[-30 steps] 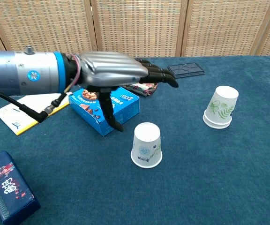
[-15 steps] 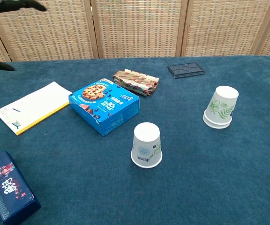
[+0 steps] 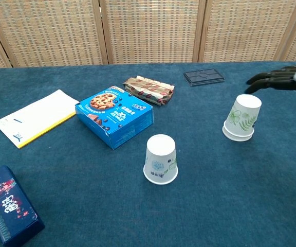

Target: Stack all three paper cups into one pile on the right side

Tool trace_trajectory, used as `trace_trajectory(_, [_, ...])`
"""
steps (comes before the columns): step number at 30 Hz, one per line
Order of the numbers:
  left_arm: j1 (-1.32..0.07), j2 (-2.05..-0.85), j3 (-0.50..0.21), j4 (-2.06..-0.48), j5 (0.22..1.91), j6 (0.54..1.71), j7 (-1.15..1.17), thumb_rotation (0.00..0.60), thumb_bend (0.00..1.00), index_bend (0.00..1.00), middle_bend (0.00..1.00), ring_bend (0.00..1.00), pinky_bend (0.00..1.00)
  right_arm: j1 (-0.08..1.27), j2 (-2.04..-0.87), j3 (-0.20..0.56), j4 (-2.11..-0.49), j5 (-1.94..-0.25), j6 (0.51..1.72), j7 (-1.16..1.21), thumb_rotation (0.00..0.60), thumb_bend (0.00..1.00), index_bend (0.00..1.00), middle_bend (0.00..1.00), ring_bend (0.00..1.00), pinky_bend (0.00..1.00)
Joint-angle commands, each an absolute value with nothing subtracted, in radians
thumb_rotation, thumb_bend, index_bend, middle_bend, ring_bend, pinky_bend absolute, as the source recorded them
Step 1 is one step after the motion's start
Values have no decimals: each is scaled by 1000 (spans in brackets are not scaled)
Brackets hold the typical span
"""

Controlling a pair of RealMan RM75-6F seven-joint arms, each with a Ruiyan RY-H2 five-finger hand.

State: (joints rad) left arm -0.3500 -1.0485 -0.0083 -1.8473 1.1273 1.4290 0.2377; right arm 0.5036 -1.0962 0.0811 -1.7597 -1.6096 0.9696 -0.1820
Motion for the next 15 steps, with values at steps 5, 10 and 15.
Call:
trace_trajectory(5, [-335, -1055, -19, -1822, 1162, 1424, 223, 600, 0, 0, 0, 0, 0, 712, -1231, 146, -1760, -1603, 752, -158, 600, 180, 189, 189, 144, 155])
trace_trajectory(10, [-332, -1054, -32, -1808, 1160, 1398, 218, 600, 0, 0, 0, 0, 0, 804, -1336, 190, -1720, -1502, 663, -178, 600, 227, 210, 218, 176, 184])
trace_trajectory(15, [-334, -1055, -44, -1801, 1155, 1359, 215, 600, 0, 0, 0, 0, 0, 886, -1453, 216, -1631, -1399, 611, -249, 600, 278, 215, 238, 196, 196])
